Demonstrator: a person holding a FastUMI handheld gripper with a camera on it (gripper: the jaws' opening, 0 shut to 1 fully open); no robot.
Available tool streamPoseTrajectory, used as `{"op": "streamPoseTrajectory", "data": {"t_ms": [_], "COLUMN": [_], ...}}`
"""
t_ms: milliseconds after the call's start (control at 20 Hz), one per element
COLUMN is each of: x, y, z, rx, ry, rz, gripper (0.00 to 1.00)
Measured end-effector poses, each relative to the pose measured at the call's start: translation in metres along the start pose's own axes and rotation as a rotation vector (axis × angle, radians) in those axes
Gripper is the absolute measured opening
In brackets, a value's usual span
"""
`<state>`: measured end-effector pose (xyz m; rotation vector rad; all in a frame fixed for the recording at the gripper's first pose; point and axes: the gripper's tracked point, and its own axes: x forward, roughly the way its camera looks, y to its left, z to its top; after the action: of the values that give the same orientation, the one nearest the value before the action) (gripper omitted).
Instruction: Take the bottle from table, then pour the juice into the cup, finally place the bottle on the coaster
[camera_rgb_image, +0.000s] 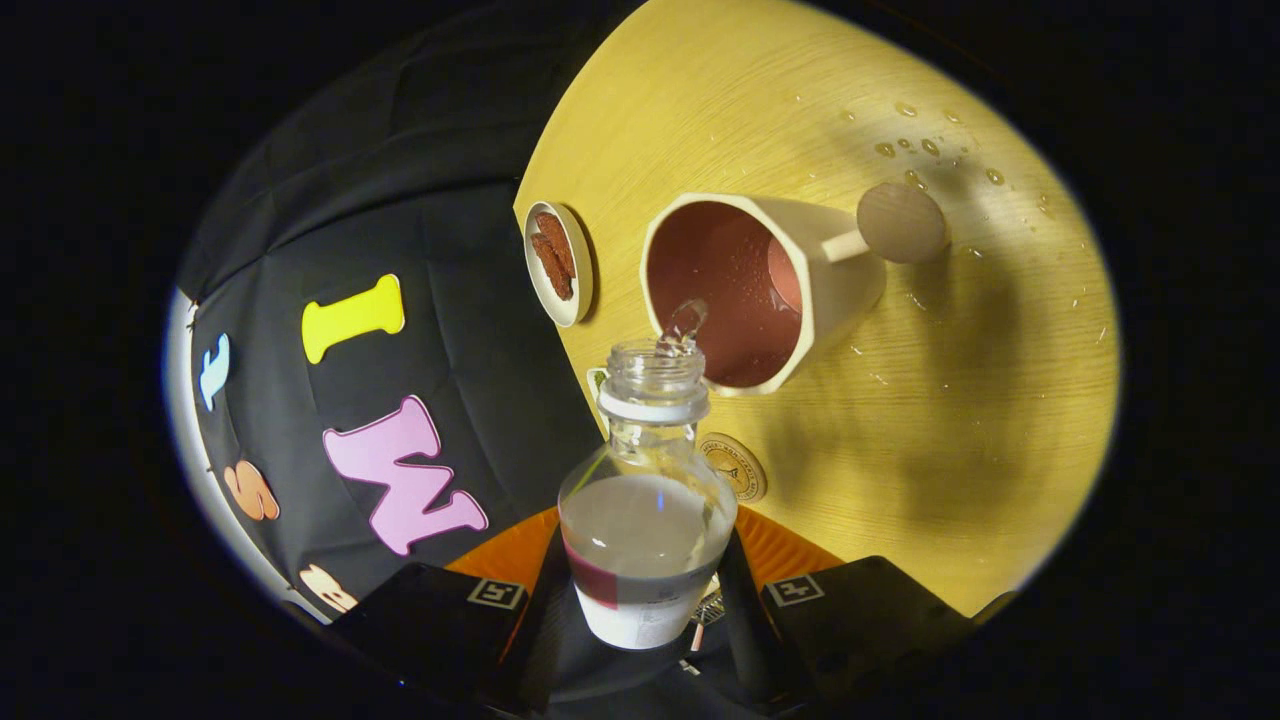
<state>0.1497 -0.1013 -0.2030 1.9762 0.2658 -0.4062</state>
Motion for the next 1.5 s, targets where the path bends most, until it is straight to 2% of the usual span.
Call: {"op": "streamPoseTrajectory", "data": {"t_ms": [650, 900, 1150, 1500], "x": [0.000, -0.002, -0.007, -0.004], "y": [0.024, 0.031, 0.043, 0.047], "z": [-0.002, 0.001, 0.011, 0.005], "rx": [0.236, 0.289, 0.413, 0.488], "ry": [0.032, 0.044, 0.031, 0.056], "rz": [0.003, 0.009, 0.045, 0.035], "gripper": [0.72, 0.72, 0.72, 0.72]}}
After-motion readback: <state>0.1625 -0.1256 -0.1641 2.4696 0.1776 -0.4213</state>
